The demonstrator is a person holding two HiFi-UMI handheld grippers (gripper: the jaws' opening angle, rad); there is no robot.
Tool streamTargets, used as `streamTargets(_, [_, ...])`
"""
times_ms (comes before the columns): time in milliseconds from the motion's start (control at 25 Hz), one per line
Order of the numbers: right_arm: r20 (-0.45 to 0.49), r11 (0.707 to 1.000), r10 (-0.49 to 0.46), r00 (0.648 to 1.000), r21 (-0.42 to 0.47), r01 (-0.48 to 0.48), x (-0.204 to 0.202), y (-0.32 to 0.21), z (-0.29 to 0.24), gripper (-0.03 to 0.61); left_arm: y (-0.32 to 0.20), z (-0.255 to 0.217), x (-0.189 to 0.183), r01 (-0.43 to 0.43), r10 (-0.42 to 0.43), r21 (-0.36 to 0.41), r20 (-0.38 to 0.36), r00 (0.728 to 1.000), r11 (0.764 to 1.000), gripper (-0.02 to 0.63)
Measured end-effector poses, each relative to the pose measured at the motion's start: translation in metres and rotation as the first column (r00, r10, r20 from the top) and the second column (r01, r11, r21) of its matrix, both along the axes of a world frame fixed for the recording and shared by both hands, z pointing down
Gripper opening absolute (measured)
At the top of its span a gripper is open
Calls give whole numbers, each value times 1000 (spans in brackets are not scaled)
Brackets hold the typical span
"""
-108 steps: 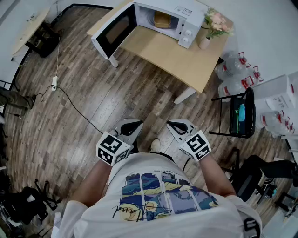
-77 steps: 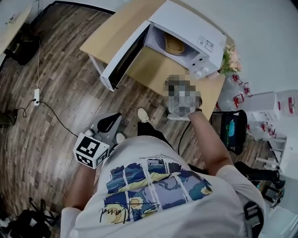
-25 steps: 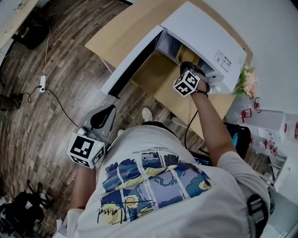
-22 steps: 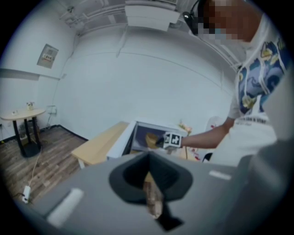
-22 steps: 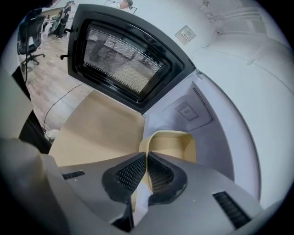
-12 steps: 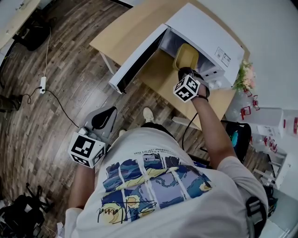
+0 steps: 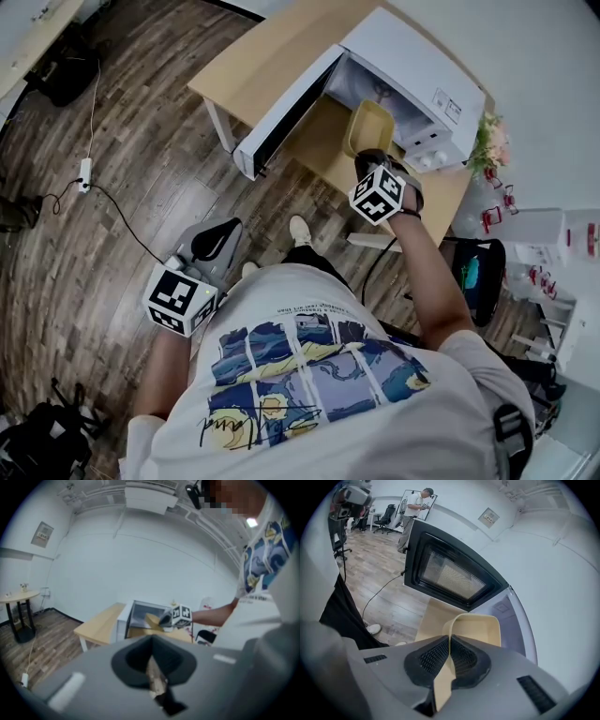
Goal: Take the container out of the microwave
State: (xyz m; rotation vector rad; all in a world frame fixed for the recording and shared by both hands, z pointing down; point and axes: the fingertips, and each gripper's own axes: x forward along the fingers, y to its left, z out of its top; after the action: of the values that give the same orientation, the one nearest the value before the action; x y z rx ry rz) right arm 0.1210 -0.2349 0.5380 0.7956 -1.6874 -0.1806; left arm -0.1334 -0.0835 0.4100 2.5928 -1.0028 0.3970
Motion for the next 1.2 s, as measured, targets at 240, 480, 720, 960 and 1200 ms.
streamTargets(240, [45, 1000, 0, 999, -20, 1, -27, 41, -21, 12, 15, 7, -15, -28, 28, 11, 20, 999, 1000, 8])
streamTargets(480, [104, 999, -8, 994, -40, 12, -52, 80, -44, 12, 30, 14, -25, -53, 53, 13, 32, 998, 999, 8])
streamTargets(720, [149, 998, -16, 989, -56, 24, -71, 113, -63, 12, 43, 24, -27, -83, 82, 8, 70, 994, 996, 9])
streamTargets(960, [195, 996, -18, 981, -78, 34, -84, 141, -75, 12, 49, 29, -15, -140, 138, 17, 102, 985, 990, 9])
streamTargets(1200, [223, 996, -16, 975, -86, 36, -89, 158, -81, 12, 52, 27, -5, -174, 170, 29, 112, 979, 984, 9])
